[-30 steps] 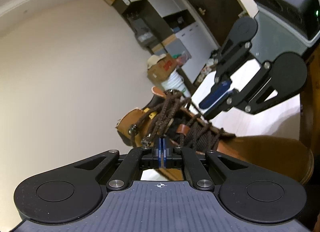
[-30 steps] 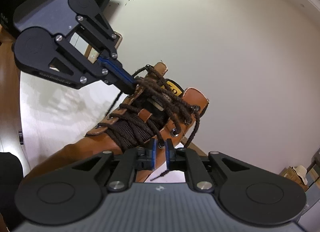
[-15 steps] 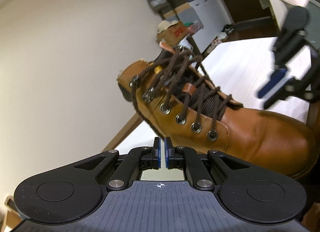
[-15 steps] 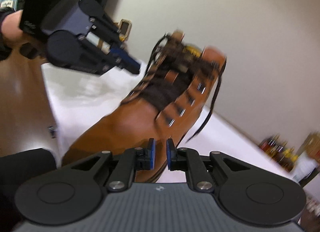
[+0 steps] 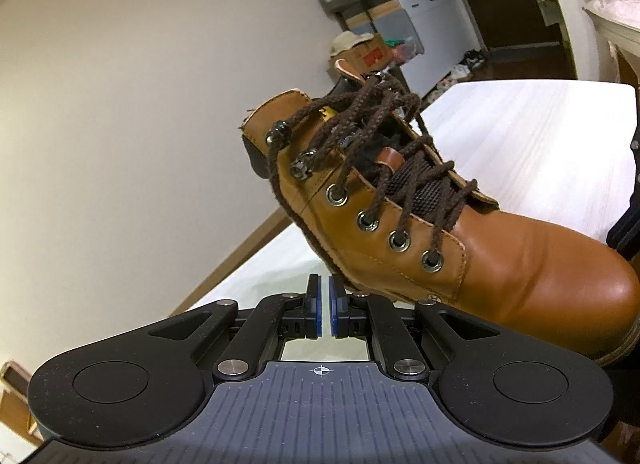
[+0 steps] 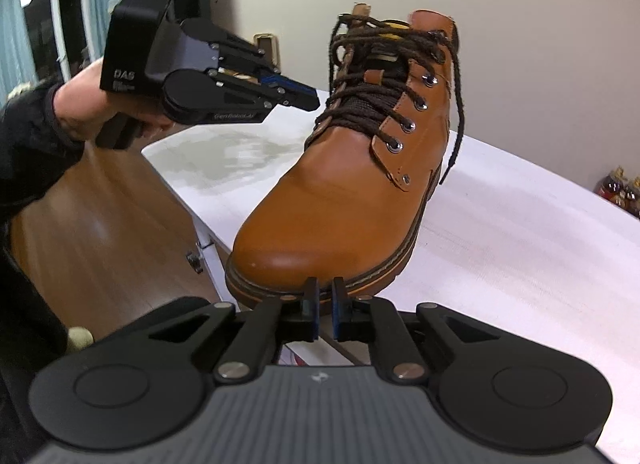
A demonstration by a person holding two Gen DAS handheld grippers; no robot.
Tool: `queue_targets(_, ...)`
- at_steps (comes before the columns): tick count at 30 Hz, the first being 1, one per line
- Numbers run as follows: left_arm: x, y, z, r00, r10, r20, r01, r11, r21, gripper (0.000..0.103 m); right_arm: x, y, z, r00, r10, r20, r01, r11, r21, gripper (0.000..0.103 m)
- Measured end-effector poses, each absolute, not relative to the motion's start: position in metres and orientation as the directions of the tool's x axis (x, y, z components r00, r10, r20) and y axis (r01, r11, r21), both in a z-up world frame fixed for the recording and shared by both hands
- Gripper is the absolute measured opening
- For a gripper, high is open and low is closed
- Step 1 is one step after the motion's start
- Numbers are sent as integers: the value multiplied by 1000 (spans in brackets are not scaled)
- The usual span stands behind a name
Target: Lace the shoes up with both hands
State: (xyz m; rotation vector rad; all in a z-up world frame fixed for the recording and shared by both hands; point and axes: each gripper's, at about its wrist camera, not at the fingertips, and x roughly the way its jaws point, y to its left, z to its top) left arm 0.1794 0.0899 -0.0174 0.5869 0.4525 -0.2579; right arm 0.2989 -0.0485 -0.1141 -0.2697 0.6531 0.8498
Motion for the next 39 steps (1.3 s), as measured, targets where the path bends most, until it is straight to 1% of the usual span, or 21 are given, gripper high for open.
queue_targets(5,174,101,-6,890,-106,-443,324,831,453,6,297,-33,-116,485,633,-604,-772,634,45,10)
queue_targets(9,168,112,6,907,-118,-404,313,831,459,7,296,-8,-116,488,638,-596,-791,612,6,10)
queue_targets(13,164,114,22,922,-170,-347,340,784,520,11,298,-15,-95,557,633,-538,-774,631,-58,10)
queue_targets(15,164,111,28,922,-200,-331,359,759,543,12,306,-19,-76,680,564,-469,-701,686,-193,11)
queue_targets(19,164,96,32,920,-249,-302,389,664,638,12,324,-21,-52,774,506,-380,-623,715,-318,12)
queue_targets(22,169,83,28,914,-268,-305,406,580,706,12,341,-18,-42,808,475,-348,-585,711,-390,12)
queue_targets(27,172,67,10,922,-247,-297,381,453,806,12,357,-18,-40,810,466,-355,-582,706,-403,12)
queue_targets(32,178,52,-7,932,-231,-281,353,390,851,12,362,-20,-45,807,465,-364,-586,708,-395,12)
queue_targets(33,179,51,-9,933,-227,-277,348,383,856,12,361,-20,-45,806,465,-366,-586,708,-393,12)
queue_targets(35,181,47,-12,939,-214,-269,335,391,857,6,361,-21,-47,804,466,-369,-589,710,-387,12)
queue_targets(36,182,47,-11,939,-213,-269,335,402,852,5,360,-20,-48,802,467,-371,-591,709,-384,12)
queue_targets(37,180,49,-7,937,-223,-269,342,432,834,3,359,-19,-48,801,469,-372,-593,709,-382,12)
queue_targets(39,180,54,3,931,-245,-270,358,483,799,2,355,-16,-50,799,474,-370,-597,701,-391,12)
